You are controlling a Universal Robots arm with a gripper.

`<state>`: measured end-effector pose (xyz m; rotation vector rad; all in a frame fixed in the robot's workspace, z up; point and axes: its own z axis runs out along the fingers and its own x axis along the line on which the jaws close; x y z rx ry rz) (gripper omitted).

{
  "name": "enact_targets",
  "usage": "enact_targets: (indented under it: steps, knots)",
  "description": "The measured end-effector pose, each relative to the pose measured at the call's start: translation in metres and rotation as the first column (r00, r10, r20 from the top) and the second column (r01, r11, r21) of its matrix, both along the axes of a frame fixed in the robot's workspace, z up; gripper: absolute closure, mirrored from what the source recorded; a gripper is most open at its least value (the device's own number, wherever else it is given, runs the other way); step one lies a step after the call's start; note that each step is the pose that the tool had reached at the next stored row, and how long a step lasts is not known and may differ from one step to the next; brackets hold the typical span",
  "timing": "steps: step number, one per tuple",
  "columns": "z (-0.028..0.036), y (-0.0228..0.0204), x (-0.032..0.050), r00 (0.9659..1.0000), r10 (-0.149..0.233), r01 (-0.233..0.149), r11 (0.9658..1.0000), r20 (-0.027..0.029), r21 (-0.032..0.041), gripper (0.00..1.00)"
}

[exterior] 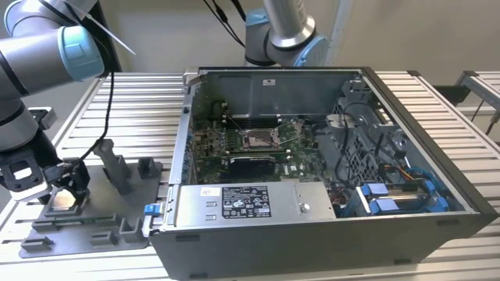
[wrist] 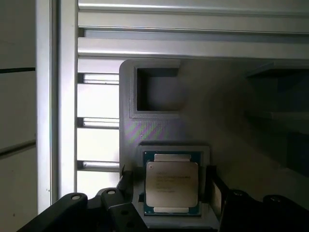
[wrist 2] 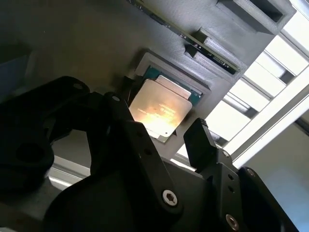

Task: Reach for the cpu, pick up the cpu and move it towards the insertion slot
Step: 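Pick up the cpu and move it towards the insertion slot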

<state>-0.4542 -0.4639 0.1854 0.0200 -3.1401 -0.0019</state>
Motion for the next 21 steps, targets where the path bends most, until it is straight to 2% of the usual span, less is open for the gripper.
enact_targets:
  steps: [1,2,12,16,21]
  knots:
    - [0.0000,0.0000,0.0000,1.0000,0.000,0.000,1.0000,0.0000,0.0000,0.00]
    - [0.0000,0.0000,0.0000,1.0000,0.000,0.000,1.0000,0.0001,0.0000,1.00]
    - [0.0001,-0.0002,0.0000,1.0000,0.000,0.000,1.0000,-0.0001,-0.0006,1.00]
    - [0.0002,-0.0001,0.0000,1.0000,0.000,0.000,1.0000,0.0003,-0.0092,1.00]
    - [0.0003,-0.0001,0.0000,1.0000,0.000,0.000,1.0000,0.0001,-0.0096,1.00]
